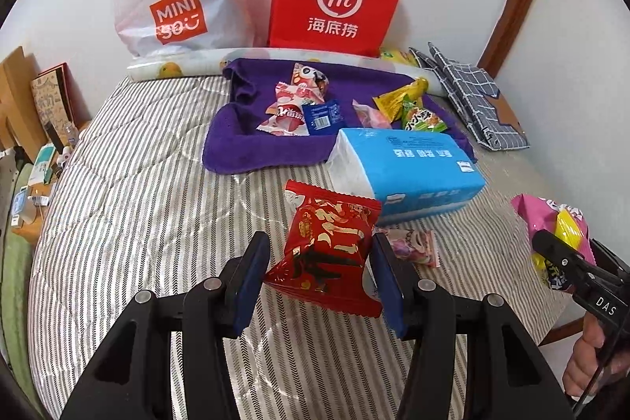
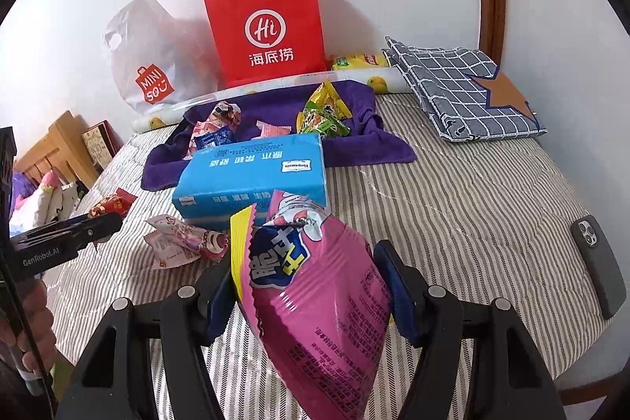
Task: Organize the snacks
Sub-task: 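Lift the red bag with the left tool while the right tool holds the pink bag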
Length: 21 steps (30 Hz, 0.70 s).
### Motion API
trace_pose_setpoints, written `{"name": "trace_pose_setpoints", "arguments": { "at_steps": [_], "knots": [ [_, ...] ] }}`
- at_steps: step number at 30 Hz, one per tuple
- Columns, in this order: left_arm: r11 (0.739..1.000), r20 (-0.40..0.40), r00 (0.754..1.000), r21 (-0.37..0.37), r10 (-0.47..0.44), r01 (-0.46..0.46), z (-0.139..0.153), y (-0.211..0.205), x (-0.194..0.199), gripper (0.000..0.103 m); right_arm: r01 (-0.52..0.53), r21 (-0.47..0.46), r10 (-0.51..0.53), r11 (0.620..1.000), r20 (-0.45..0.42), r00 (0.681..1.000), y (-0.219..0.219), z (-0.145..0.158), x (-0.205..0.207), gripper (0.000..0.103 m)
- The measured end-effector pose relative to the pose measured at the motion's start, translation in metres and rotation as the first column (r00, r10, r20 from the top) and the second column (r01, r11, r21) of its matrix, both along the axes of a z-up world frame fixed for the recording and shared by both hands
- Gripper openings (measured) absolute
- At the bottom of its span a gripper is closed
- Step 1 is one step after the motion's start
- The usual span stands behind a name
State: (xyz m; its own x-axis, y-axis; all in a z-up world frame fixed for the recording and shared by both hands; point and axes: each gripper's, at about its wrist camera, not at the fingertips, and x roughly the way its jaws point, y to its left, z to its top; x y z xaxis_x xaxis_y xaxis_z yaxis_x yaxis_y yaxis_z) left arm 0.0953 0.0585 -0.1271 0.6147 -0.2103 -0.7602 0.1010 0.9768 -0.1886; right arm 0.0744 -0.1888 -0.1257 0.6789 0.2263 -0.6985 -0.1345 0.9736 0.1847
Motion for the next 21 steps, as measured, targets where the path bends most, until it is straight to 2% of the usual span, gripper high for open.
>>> {"name": "trace_pose_setpoints", "arguments": {
  "at_steps": [21],
  "knots": [
    [0.999, 0.032, 0.999, -0.023, -0.039, 0.040, 0.020, -0.015, 0.006, 0.052, 0.007, 0.001, -0.007, 1.000, 0.034, 0.999, -0.003, 0.018, 0.004, 0.064]
  ]
}}
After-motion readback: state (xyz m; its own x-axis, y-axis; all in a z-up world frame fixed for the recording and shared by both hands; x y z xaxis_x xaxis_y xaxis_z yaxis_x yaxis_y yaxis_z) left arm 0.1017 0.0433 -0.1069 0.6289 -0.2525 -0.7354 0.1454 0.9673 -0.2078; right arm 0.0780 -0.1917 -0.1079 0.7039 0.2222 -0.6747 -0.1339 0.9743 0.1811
